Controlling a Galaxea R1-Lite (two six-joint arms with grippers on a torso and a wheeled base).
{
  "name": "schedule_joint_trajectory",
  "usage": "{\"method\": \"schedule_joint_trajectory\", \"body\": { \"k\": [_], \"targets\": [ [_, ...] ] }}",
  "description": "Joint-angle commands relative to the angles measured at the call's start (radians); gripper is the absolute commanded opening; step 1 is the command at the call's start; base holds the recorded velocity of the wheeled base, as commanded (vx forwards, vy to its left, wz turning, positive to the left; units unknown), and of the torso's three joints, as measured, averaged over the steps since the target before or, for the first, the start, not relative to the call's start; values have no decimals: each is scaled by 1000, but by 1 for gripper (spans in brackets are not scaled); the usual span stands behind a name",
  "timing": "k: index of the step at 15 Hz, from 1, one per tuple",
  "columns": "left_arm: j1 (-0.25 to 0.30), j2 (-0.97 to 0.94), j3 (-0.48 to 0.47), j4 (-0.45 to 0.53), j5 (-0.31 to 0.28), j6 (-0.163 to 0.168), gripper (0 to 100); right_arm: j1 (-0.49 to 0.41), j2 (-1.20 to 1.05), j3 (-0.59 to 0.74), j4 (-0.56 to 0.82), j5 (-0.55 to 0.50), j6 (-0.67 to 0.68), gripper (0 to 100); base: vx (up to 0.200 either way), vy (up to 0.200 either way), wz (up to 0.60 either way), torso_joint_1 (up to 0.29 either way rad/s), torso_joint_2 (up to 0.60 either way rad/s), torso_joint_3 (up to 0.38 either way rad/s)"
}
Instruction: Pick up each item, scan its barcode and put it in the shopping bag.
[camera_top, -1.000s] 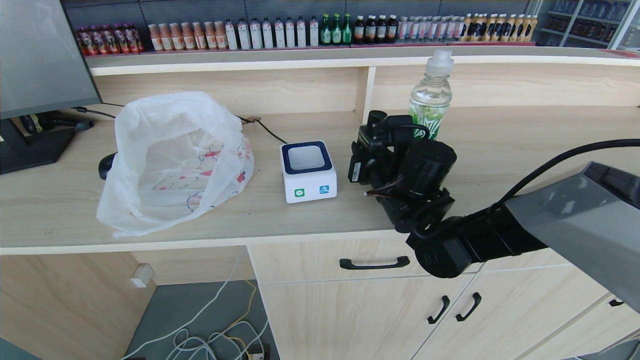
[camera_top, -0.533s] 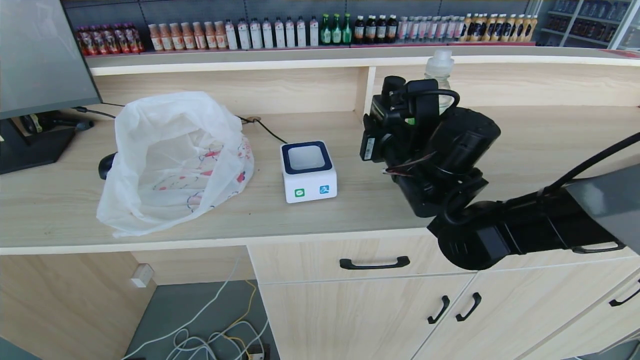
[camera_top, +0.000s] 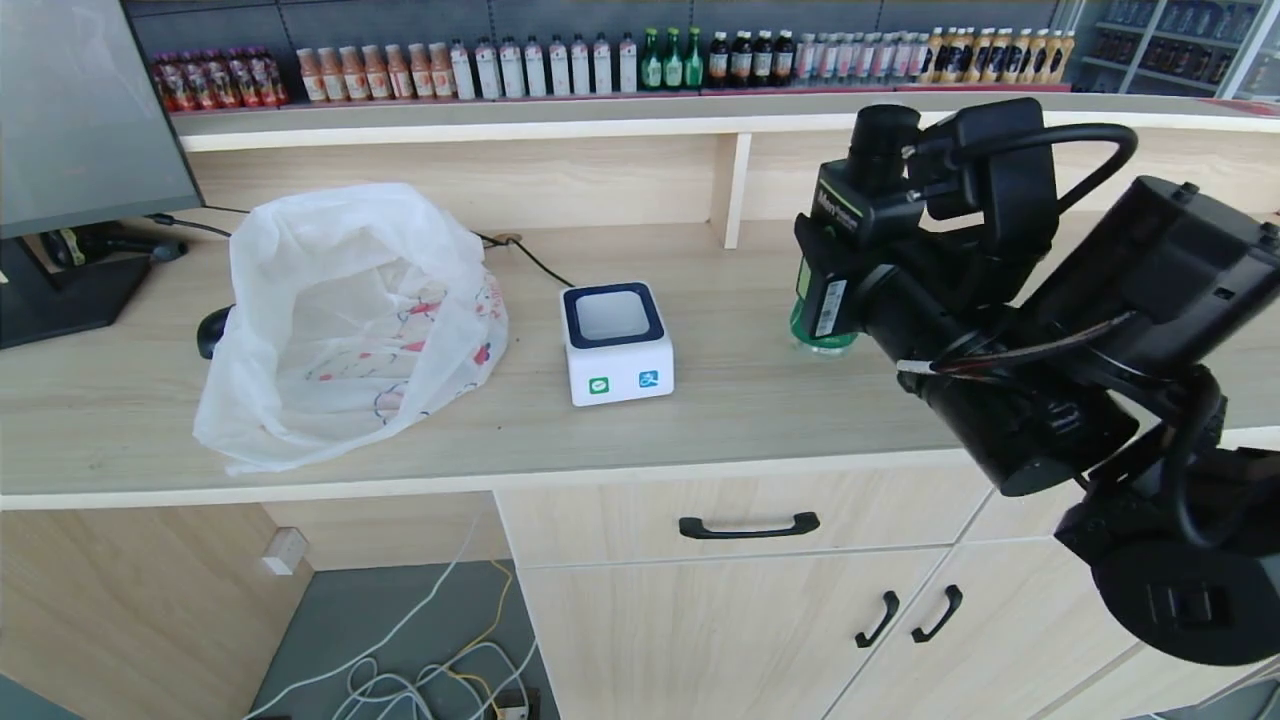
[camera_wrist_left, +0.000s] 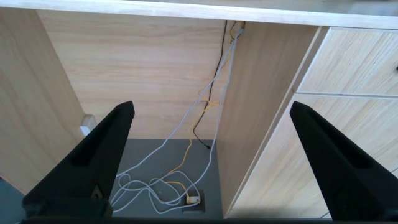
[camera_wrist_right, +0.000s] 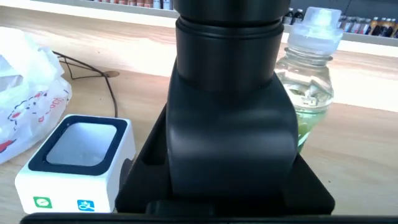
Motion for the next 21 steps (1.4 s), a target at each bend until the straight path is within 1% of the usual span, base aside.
{"method": "schedule_joint_trajectory", "body": {
  "k": [1, 3, 6, 7, 8, 10, 12, 14, 16, 18, 21],
  "targets": [
    [0, 0, 0, -1, 0, 0, 100, 4, -172, 142, -1, -2, -26, 0, 0, 0, 0, 0, 0, 0],
    [0, 0, 0, -2, 0, 0, 100, 4, -246, 216, 0, -1, -22, 0, 0, 0, 0, 0, 0, 0],
    [0, 0, 0, -1, 0, 0, 100, 4, -298, 274, 0, 4, 14, 0, 0, 0, 0, 0, 0, 0],
    [0, 0, 0, -1, 0, 0, 100, 13, -298, 289, 0, 7, 35, 0, 0, 0, 0, 0, 0, 0],
    [0, 0, 0, -1, 0, 0, 100, 47, -298, 300, 0, 10, 66, 0, 0, 0, 0, 0, 0, 0],
    [0, 0, 0, -1, 0, 0, 100, 86, -287, 305, 0, 10, 118, 0, 0, 0, 0, 0, 0, 0],
    [0, 0, 0, -1, 0, 0, 100, 91, -290, 332, 0, 13, 129, 0, 0, 0, 0, 0, 0, 0],
    [0, 0, 0, -1, 0, 0, 100, 103, -287, 397, 0, 25, 146, 0, 0, 0, 0, 0, 0, 0],
    [0, 0, 0, -1, 0, 0, 100, 126, -258, 362, 0, 64, 118, 0, 0, 0, 0, 0, 0, 0],
    [0, 0, 0, -1, 0, 0, 100, 198, -230, 294, 2, 96, 24, 0, 0, 0, 0, 0, 0, 0],
    [0, 0, 0, -1, 0, 0, 100, 287, -206, 300, 0, 96, -54, 0, 0, 0, 0, 0, 0, 0]
  ]
}}
